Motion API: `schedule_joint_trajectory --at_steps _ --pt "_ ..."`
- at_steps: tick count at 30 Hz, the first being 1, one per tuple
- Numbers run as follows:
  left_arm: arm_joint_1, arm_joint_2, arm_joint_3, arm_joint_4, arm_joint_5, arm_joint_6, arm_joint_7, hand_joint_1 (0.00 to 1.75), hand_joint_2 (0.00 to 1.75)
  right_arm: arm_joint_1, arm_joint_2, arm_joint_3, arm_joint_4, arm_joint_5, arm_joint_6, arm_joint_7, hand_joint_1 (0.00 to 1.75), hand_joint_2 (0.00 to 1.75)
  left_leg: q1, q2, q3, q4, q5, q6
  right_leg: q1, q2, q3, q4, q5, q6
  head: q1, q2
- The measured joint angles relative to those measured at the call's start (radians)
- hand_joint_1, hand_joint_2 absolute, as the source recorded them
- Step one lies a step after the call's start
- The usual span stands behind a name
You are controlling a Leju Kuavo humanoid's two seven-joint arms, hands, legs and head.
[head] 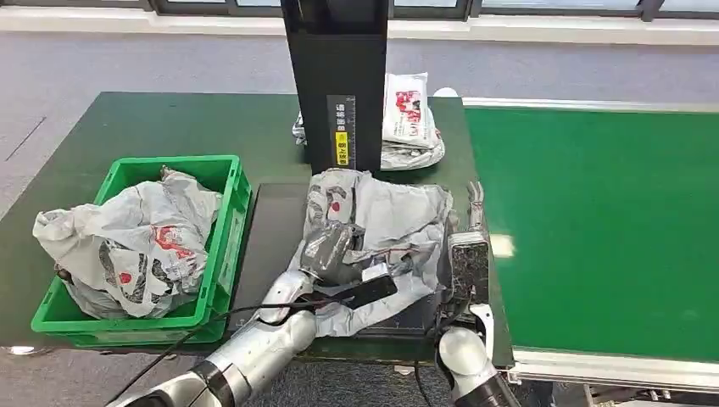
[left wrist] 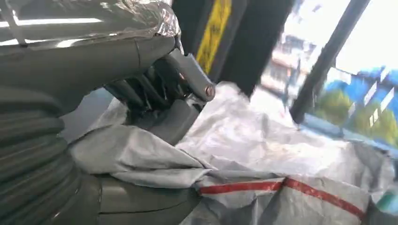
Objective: Moved the parcel from conveyor to table for the left to box.
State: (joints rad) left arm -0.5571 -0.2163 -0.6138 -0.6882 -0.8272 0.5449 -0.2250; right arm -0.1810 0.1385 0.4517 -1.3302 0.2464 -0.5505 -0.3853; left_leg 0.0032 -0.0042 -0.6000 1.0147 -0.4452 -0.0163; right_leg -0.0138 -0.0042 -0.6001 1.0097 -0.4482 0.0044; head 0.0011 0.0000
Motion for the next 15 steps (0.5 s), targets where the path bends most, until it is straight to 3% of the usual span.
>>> schedule_joint_trajectory --at_steps 4,9,15 --pt "0.004 0.015 0.049 -0.076 -0.204 0.135 0.09 1.75 1.75 0.027 0.007 -0.016 -0.018 0.002 -0.004 -0.012 0.0 0.0 0.0 0.0 -0.001 0.0 0.0 0.0 0.0 0.0 -0.001 0.0 0.0 0.0 0.0 0.0" --pt "0.042 0.061 0.225 -0.302 -0.602 0.155 0.225 1.75 1.75 0.042 0.009 -0.026 -0.026 0.005 -0.012 -0.027 0.0 0.0 0.0 0.002 -0.001 0.0 0.0 0.0 0.0 0.003 -0.002 0.0 0.0 0.0 0.0 0.0" --pt "0.083 0.121 0.377 -0.487 -0.705 0.156 0.288 1.75 1.75 0.045 0.009 -0.04 -0.026 -0.002 -0.017 -0.032 0.0 0.0 0.001 0.004 -0.001 -0.001 0.0 0.0 0.001 0.004 -0.002 0.0 0.0 0.0 0.0 0.0"
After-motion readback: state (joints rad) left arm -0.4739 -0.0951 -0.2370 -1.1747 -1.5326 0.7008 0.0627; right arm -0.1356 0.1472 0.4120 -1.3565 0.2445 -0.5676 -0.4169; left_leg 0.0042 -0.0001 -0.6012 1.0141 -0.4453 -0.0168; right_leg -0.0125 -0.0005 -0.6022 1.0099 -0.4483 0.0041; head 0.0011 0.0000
